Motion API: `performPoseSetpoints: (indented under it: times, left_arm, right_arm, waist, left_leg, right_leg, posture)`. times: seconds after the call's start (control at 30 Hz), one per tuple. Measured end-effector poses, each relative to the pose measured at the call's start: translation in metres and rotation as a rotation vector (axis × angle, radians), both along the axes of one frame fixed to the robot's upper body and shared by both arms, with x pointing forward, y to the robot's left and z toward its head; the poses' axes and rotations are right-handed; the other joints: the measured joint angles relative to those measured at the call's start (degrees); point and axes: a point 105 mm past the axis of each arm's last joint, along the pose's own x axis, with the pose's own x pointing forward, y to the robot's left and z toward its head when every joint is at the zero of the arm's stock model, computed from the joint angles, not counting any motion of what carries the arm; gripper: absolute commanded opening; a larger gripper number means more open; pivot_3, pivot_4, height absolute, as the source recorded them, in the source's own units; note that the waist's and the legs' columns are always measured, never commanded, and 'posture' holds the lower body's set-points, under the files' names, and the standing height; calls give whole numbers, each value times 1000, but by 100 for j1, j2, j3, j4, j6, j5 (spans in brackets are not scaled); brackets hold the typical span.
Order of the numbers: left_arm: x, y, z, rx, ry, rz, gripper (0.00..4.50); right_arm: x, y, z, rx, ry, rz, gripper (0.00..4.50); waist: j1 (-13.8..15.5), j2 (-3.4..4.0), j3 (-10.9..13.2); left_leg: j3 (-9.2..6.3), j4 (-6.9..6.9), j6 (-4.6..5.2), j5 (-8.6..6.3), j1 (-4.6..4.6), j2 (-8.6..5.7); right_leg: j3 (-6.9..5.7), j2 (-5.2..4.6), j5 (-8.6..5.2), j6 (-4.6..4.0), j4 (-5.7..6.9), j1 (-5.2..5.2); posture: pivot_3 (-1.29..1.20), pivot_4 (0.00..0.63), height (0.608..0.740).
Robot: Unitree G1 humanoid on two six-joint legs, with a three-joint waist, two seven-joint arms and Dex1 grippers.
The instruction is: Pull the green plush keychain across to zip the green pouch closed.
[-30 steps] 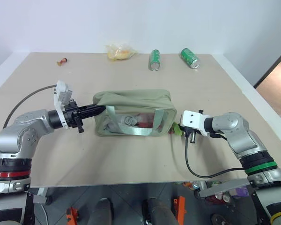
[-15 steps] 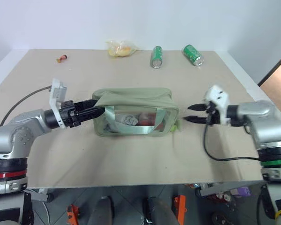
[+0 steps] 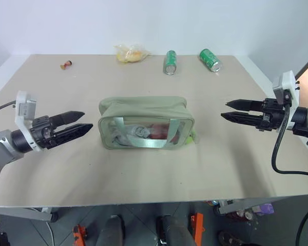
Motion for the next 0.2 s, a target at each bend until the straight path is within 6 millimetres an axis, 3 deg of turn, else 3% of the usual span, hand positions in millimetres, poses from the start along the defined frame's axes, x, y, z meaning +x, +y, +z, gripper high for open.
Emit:
performPoseSetpoints:
  times: [0.2]
  left_arm:
    - [3,9,-15,-94,49,91,4483]
  right_arm:
    - [-13,6,-20,85,59,-51,2310]
  waist:
    - [7,-1,0]
  left_leg:
    - [-1,0,-2,-1,-2,0]
  right_leg:
    - [0,1,1,2,0,1]
  posture:
    - [0,150,740]
